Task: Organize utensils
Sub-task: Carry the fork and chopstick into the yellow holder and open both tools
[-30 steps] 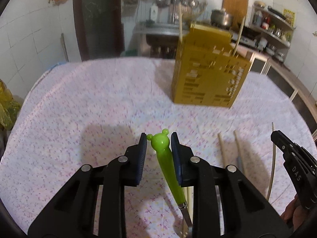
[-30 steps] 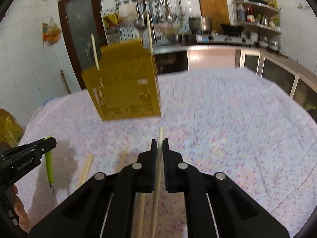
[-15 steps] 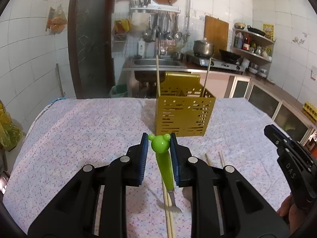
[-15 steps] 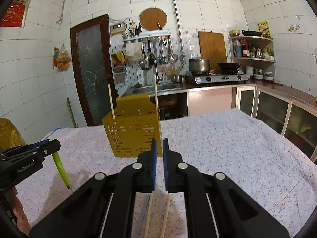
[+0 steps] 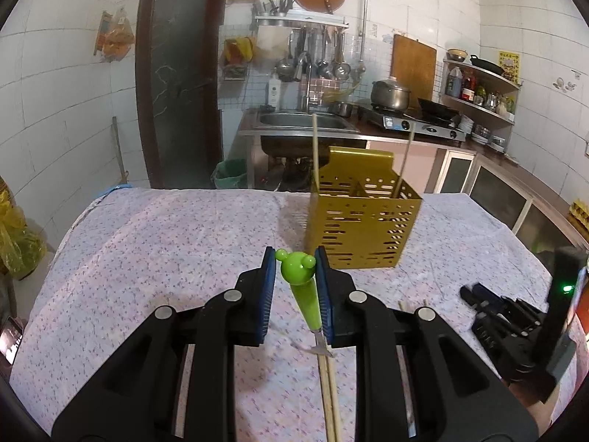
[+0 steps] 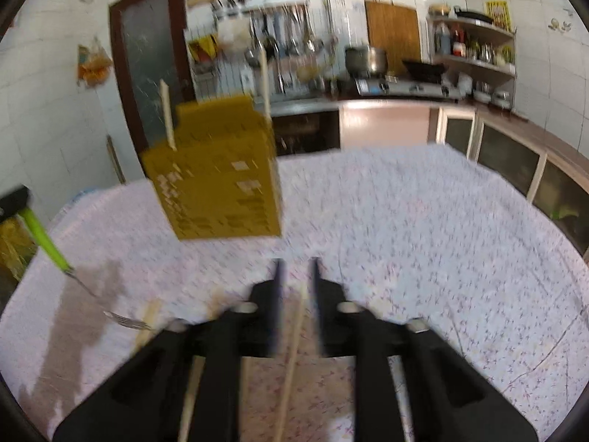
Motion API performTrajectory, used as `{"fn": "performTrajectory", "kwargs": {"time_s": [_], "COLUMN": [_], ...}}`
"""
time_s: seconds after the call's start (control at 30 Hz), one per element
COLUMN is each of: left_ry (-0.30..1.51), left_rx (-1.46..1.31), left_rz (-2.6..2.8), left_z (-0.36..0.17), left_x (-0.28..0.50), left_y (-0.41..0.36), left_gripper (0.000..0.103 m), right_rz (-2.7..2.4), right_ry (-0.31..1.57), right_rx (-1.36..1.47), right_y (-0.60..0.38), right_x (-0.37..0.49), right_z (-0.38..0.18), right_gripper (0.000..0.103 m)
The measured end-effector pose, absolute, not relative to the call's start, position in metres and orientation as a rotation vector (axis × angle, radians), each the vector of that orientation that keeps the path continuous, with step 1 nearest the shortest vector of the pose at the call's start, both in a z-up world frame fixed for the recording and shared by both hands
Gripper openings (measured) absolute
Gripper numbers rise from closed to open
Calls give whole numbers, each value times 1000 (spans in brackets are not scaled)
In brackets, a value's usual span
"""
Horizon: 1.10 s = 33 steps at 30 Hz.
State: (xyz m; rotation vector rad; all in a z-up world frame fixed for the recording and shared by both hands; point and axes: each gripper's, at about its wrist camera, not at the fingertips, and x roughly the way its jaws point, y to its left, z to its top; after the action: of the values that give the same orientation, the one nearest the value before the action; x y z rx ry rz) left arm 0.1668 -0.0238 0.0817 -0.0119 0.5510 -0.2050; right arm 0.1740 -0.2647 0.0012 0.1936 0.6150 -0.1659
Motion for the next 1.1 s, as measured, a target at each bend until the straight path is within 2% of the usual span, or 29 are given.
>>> {"fn": "performTrajectory", "kwargs": {"time_s": [0.17,0.27,0.33,0.4,0.47,0.53,0.57,0.6,0.63,0.83,1.1], "left_ry": [551,559,554,550,550,549,550,551,553,549,535], "left_rx": [-22,-29,-30,-29,-30,-32,-34,-37,-41,-42,-47], "left_rz": [-182,-177,-176,-176,-177,-176,-175,-175,-176,-178,-186], "left_z": [78,77,78,80,81,82,83,83,83,85,86], "left_x": [188,202,209,216,224,230,234,236,239,243,238], "left_y": [-17,-16,-15,-15,-15,-16,-16,-16,-15,-19,-19], "left_gripper": [21,20,20,20,20,20,20,20,20,20,20], "right_rz": [-180,-175,-170,-179,-189,-192,-187,-183,-180,-156,-140], "right_ry": [717,785,817,855,868,876,881,885,885,756,425], "right_rx": [188,182,187,180,168,161,164,168,171,208,229], "right_y": [-265,-262,-262,-262,-261,-260,-260,-260,-260,-260,-257], "right_x": [196,208,215,223,229,233,236,239,240,227,190], "right_z": [-22,-37,-45,-52,-54,-53,-52,-51,-50,-20,46], "right_gripper": [52,44,42,34,31,21,11,6,6,5,5]}}
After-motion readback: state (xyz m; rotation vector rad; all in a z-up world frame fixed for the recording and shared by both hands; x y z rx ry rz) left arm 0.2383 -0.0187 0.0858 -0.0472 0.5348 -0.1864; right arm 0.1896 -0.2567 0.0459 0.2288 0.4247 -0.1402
